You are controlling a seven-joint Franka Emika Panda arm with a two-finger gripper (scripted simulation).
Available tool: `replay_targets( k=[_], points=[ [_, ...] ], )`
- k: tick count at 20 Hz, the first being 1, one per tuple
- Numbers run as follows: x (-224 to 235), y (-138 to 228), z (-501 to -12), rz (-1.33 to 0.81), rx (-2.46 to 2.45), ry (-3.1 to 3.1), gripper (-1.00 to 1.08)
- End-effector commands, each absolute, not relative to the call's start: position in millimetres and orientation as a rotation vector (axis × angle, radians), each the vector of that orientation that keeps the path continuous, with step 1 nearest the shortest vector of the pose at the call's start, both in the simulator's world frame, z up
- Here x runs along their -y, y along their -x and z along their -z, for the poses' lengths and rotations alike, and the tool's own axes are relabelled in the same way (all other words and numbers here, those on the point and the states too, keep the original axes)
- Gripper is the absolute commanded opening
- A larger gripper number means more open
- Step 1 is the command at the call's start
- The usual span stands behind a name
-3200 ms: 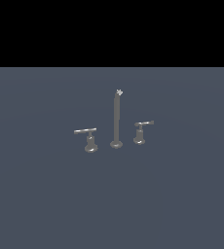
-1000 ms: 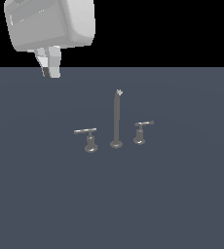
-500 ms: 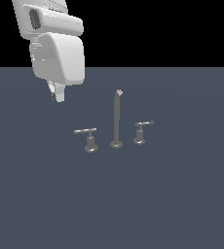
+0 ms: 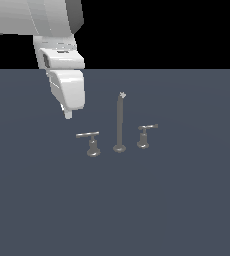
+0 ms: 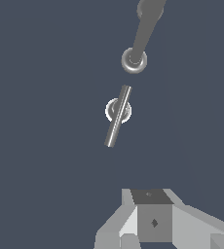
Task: Turn on the faucet by rotating a designated handle.
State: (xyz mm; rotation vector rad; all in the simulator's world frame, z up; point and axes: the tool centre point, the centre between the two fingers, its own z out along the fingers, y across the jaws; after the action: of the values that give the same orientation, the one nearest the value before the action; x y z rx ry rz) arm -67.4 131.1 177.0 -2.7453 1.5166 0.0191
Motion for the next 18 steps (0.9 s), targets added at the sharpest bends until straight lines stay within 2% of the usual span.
replay_targets(
  k=[1,18],
  points=[
    [-131,57,-164,-0.016,-1.578,2.711,-1.0],
    [-118,-4,-94,0.001,-1.902,2.502,-1.0]
  ],
)
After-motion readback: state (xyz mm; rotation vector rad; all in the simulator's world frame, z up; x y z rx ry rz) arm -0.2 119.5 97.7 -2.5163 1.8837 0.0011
